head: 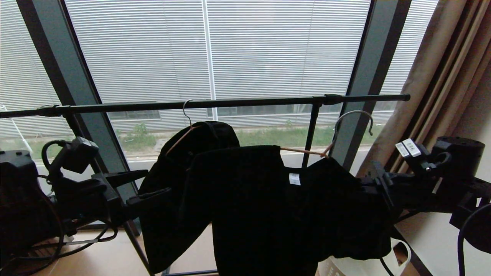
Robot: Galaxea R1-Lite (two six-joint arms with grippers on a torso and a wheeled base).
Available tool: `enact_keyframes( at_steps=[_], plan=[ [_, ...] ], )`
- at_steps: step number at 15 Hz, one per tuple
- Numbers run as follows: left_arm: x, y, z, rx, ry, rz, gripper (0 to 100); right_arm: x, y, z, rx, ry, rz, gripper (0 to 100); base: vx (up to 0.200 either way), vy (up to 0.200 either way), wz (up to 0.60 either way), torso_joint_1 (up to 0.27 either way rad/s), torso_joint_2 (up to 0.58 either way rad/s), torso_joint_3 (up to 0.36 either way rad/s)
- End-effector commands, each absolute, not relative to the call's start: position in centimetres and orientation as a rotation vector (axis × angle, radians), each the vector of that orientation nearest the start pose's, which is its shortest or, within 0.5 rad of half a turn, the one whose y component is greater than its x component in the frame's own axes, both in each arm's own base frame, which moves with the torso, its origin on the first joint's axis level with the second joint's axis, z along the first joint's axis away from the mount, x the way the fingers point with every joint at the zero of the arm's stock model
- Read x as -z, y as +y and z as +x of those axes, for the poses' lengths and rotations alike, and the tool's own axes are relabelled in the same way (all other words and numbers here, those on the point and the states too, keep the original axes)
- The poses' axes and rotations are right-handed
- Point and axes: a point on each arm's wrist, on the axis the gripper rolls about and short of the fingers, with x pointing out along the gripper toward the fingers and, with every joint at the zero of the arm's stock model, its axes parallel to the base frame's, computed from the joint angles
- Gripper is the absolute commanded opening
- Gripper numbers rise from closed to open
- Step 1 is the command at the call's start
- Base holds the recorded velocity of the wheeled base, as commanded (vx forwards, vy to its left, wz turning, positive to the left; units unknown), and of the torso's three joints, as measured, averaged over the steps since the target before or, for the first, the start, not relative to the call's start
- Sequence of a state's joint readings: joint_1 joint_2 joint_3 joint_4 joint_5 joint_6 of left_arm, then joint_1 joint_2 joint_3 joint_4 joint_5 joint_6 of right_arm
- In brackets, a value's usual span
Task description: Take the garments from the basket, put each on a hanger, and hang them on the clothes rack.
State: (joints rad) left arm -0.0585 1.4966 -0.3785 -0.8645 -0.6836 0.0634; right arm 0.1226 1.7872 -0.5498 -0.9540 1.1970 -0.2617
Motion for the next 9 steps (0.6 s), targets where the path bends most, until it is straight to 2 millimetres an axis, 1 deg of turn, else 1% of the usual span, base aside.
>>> enact_keyframes(
  at_steps=[1, 2, 4, 5, 7, 8, 9],
  plan=[
    [-18.0, -3.6, 20.1, 0.803, 0.131, 0.001, 100, -11.5, 6.9, 27.6, -1.381, 0.132, -0.043, 0, 0.000, 0.000, 0.00, 0.000, 0.00, 0.000],
    [-19.8, -4.0, 20.1, 0.821, 0.133, 0.007, 100, -10.9, 7.8, 27.6, -1.412, 0.151, -0.035, 0, 0.000, 0.000, 0.00, 0.000, 0.00, 0.000],
    [-23.3, -4.6, 19.3, 0.860, 0.205, 0.052, 100, -10.4, 8.6, 27.4, -1.441, 0.168, -0.029, 0, 0.000, 0.000, 0.00, 0.000, 0.00, 0.000],
    [-24.3, -4.8, 19.0, 0.871, 0.238, 0.099, 100, -10.4, 8.9, 27.3, -1.452, 0.171, -0.028, 0, 0.000, 0.000, 0.00, 0.000, 0.00, 0.000],
    [-25.8, -6.2, 18.6, 0.921, 0.258, 0.224, 100, -10.1, 9.5, 26.8, -1.478, 0.183, -0.024, 0, 0.000, 0.000, 0.00, 0.000, 0.00, 0.000],
    [-26.0, -7.0, 18.4, 0.969, 0.254, 0.252, 100, -10.1, 9.7, 26.7, -1.484, 0.185, -0.024, 0, 0.000, 0.000, 0.00, 0.000, 0.00, 0.000],
    [-25.5, -7.9, 18.6, 1.015, 0.260, 0.279, 100, -10.1, 9.7, 26.6, -1.486, 0.185, -0.024, 0, 0.000, 0.000, 0.00, 0.000, 0.00, 0.000]
  ],
)
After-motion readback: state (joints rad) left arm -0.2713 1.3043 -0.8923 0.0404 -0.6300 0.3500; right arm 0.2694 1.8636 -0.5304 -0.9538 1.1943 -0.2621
